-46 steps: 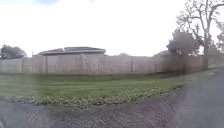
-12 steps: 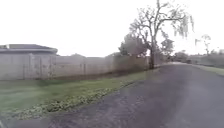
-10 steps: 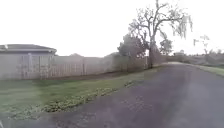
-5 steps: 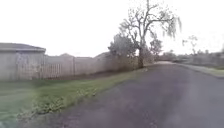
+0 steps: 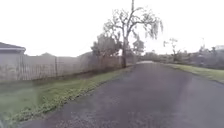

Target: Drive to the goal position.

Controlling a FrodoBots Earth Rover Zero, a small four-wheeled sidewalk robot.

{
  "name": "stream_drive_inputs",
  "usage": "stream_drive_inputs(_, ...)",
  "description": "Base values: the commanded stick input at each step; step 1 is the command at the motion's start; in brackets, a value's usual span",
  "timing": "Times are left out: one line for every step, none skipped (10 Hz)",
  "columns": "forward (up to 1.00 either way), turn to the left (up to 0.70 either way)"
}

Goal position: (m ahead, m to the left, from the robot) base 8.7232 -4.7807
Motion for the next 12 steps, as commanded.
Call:
stream_drive_inputs(0.0,-0.7)
stream_drive_inputs(0.0,-0.7)
stream_drive_inputs(0.0,-0.7)
stream_drive_inputs(0.0,-0.7)
stream_drive_inputs(0.0,-0.7)
stream_drive_inputs(0.0,-0.7)
stream_drive_inputs(0.0,-0.7)
stream_drive_inputs(0.0,-0.7)
stream_drive_inputs(0.0,-0.7)
stream_drive_inputs(0.0,-0.7)
stream_drive_inputs(0.0,-0.7)
stream_drive_inputs(0.0,-0.7)
